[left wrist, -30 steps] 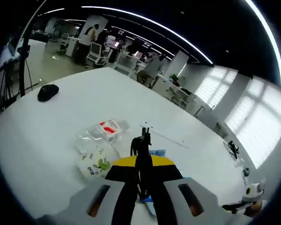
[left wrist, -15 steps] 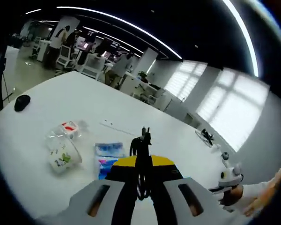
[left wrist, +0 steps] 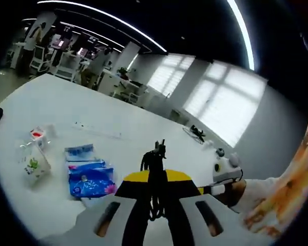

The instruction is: Arrange the tabletop items into an orderly group along one side of the table until the central work area is clear of visible clutter.

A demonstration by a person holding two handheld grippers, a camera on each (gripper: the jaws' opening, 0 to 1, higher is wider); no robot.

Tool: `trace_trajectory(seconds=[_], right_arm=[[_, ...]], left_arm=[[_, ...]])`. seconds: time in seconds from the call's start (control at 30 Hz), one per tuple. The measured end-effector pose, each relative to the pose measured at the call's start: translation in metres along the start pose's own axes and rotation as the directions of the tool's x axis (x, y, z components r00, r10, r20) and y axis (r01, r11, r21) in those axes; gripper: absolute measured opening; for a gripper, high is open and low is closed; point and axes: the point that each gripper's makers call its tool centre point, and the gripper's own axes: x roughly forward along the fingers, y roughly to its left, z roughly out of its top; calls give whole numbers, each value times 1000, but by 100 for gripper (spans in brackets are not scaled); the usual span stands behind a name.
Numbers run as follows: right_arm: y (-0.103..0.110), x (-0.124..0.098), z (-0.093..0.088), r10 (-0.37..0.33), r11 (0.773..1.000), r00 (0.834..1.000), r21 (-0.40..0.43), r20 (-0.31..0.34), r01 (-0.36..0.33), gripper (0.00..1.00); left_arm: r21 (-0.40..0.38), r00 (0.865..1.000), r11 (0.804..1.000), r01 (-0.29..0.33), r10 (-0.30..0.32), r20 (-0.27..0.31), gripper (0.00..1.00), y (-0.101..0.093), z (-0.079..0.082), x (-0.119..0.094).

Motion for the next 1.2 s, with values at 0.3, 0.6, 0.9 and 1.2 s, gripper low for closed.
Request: trace_trajectory(seconds=[0.3, 0.6, 0.9, 1.2], right_arm=[[38, 19, 2, 124, 992, 992, 13, -10, -124, 71], [70, 28, 17, 265, 963, 964, 35, 38, -266, 68], [67, 9, 19, 292, 946, 951, 112, 102, -303, 8], [69, -9, 15, 299, 891, 953, 347, 39, -294, 3]], left_arm=[[-18, 996, 996, 84, -84, -17, 0, -21, -6, 13], [25, 955, 955, 295, -296, 10, 0, -81, 8, 10], [-85, 934, 934, 348, -338, 116, 0, -81, 17, 10], [-188, 949, 936, 296, -267, 166, 19, -64, 16, 13]])
